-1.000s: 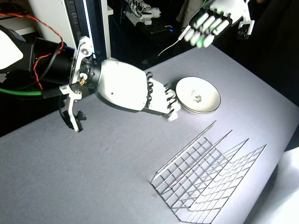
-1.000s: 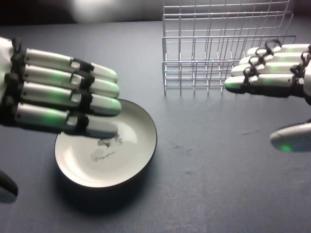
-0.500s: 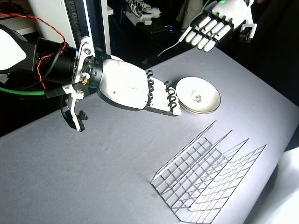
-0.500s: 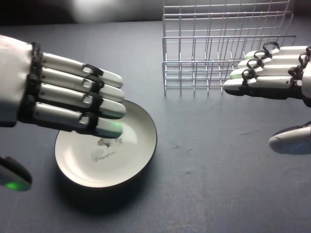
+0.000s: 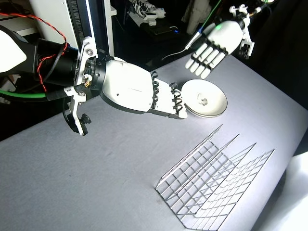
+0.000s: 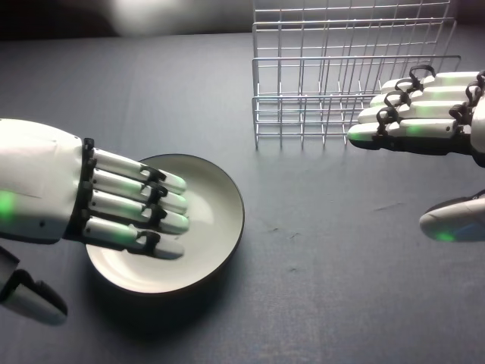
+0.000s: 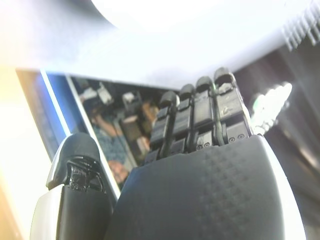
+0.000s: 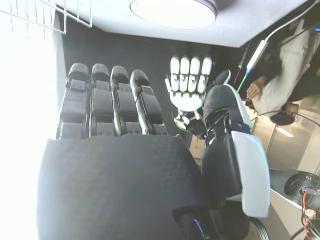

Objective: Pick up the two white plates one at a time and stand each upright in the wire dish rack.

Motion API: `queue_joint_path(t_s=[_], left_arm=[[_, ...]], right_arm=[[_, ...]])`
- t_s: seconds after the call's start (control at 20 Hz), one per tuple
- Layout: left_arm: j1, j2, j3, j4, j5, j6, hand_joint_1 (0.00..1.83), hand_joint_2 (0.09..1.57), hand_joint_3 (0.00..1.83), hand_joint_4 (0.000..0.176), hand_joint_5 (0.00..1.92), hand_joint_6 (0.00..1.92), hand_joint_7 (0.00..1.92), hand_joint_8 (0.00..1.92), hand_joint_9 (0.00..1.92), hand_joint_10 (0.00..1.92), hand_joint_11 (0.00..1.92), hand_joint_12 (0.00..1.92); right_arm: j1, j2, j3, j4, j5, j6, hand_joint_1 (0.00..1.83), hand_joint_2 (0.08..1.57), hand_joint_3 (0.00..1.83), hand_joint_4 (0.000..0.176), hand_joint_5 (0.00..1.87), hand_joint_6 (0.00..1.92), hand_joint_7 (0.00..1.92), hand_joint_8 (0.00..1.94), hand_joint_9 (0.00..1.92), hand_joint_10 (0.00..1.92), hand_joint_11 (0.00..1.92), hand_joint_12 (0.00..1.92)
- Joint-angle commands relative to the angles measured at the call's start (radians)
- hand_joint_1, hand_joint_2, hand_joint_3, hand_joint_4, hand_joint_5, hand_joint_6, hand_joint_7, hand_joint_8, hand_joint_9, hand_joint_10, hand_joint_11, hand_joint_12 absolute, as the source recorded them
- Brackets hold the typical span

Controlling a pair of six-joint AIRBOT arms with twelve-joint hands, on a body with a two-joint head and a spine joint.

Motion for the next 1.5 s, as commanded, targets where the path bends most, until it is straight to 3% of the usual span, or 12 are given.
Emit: queue_joint_path(t_s=[0.0,0.3,0.45,0.75,1.0,1.1,1.45], left_arm=[[0.006,-0.003,0.017,-0.066,-0.002,0.001,0.0,1.26,0.0,0.0,0.03,0.0,0.0,0.0,0.0,0.0,0.01,0.01],[0.058,-0.025,0.05,-0.03,0.045,0.002,0.0,1.25,0.0,0.0,0.06,0.0,0.04,0.0,0.0,0.0,0.03,0.05],[0.08,-0.031,0.05,-0.01,0.066,0.004,0.0,1.25,0.0,0.0,0.06,0.0,0.03,0.01,0.01,0.01,0.02,0.06],[0.105,-0.05,0.074,-0.007,0.094,0.005,0.0,1.23,0.0,0.0,0.06,0.0,0.01,0.0,0.01,0.0,0.01,0.01],[0.11,-0.066,0.098,0.002,0.129,0.005,0.0,1.2,0.0,0.0,0.0,0.0,0.0,0.0,0.0,0.0,0.0,0.0],[0.119,-0.073,0.113,0.002,0.135,0.005,0.0,1.18,0.0,0.0,0.0,0.0,0.0,0.0,0.0,0.0,0.0,0.0],[0.139,-0.087,0.143,0.027,0.151,0.005,0.0,1.15,0.0,0.0,0.0,0.0,0.0,0.0,0.0,0.0,0.0,0.0]], right_arm=[[0.014,0.005,0.004,0.033,0.089,-0.001,0.02,1.26,0.0,0.0,0.07,0.01,0.05,0.01,0.04,0.01,0.0,0.0],[0.013,0.0,0.025,0.061,0.101,0.002,0.0,1.26,0.0,0.0,0.02,0.0,0.02,0.0,0.02,0.01,0.0,0.0],[0.016,0.001,0.025,0.07,0.105,0.002,0.03,1.26,0.0,0.0,0.13,0.02,0.09,0.0,0.07,0.0,0.03,0.03],[0.021,0.001,0.025,0.012,0.105,0.002,0.01,1.28,0.01,0.0,0.07,0.0,0.04,0.0,0.02,0.01,0.01,0.0],[0.062,-0.007,0.025,-0.051,0.098,0.007,0.01,1.24,0.0,0.0,0.05,0.0,0.02,0.0,0.0,0.0,0.0,0.0],[0.087,-0.017,0.031,-0.057,0.085,0.011,0.0,1.17,0.0,0.0,0.0,0.0,0.0,0.0,0.0,0.0,0.0,0.0],[0.155,-0.118,0.146,-0.189,0.092,0.003,0.0,1.15,0.0,0.0,0.03,0.01,0.0,0.0,0.0,0.0,0.0,0.0]])
